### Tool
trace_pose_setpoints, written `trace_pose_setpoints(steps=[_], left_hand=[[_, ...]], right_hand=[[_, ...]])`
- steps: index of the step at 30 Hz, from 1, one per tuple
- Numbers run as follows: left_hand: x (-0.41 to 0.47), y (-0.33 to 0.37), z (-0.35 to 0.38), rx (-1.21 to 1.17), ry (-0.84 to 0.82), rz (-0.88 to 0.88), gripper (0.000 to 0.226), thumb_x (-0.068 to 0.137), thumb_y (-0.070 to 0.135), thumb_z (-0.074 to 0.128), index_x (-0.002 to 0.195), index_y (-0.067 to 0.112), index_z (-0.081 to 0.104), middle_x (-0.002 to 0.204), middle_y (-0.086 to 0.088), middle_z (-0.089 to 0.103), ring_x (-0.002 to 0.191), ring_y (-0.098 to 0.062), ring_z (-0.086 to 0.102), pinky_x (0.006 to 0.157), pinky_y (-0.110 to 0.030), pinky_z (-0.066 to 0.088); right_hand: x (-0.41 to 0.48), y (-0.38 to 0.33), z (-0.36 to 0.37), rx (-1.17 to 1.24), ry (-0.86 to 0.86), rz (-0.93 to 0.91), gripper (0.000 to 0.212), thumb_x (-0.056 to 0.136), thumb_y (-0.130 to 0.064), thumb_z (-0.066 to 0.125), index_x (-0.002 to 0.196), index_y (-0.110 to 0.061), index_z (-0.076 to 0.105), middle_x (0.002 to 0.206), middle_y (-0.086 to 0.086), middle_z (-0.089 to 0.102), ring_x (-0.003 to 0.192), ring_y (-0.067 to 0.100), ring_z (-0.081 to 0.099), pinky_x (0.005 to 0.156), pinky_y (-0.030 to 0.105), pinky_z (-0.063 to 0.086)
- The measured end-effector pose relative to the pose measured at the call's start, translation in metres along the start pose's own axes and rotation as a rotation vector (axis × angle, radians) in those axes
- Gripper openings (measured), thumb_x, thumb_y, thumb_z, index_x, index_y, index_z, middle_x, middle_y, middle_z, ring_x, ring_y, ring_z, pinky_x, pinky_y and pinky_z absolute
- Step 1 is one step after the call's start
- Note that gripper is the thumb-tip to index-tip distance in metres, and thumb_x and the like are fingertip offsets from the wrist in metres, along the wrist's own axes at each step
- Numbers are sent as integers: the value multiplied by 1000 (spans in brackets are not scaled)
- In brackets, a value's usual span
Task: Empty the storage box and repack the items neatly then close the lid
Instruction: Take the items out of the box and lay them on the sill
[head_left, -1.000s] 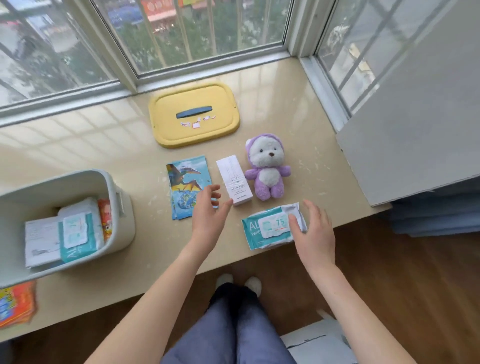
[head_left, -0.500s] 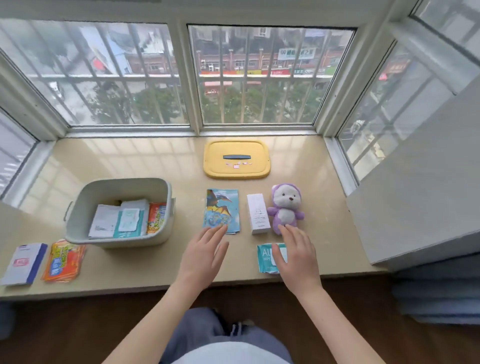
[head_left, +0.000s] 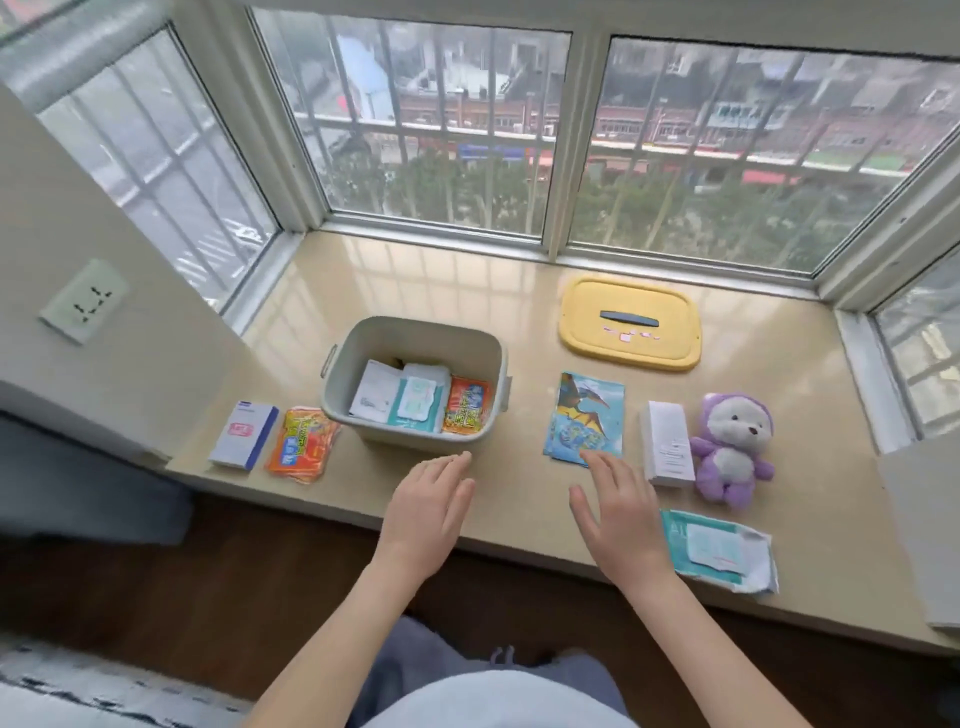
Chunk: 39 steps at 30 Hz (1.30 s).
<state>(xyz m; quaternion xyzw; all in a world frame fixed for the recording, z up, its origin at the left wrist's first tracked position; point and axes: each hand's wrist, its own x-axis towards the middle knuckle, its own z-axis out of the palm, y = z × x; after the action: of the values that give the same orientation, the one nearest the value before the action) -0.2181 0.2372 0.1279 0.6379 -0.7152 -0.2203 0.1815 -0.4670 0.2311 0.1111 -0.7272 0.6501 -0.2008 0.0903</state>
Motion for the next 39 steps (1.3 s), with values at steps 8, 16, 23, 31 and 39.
trace_pose_setpoints(steps=[8,16,23,31,39], left_hand=[[10,-145,-82,21,-35,-81,64,97,52,19,140,17,51,136,0,57,126,-15,48,106,-35,41],[48,-222,-133,-79,-62,-141,49,102,44,35,143,19,47,139,2,53,129,-14,44,106,-34,40],[123,-226,-96,-164,-124,-125,43,101,26,47,143,16,45,137,0,50,127,-14,45,103,-29,39],[215,-262,5,46,-432,-455,63,97,24,49,153,19,21,156,-20,19,142,-36,23,114,-47,29],[247,-286,54,-55,-518,-676,68,93,23,49,153,19,17,143,-25,26,132,-44,29,110,-46,28]], right_hand=[[42,-128,74,12,-68,-4,49,93,-37,42,125,-5,62,116,12,65,106,29,60,89,41,49],[89,-182,117,68,-120,116,49,94,-36,46,131,-6,57,122,10,61,112,27,56,93,41,49],[140,-168,165,150,-193,209,51,95,-27,56,143,-12,46,136,9,52,127,24,47,105,42,44],[204,-132,264,267,-419,397,58,95,-28,56,149,-26,35,142,9,39,128,25,43,104,38,39],[224,-116,332,294,-677,571,74,92,-38,61,151,-39,16,132,20,43,114,38,52,97,42,42]])
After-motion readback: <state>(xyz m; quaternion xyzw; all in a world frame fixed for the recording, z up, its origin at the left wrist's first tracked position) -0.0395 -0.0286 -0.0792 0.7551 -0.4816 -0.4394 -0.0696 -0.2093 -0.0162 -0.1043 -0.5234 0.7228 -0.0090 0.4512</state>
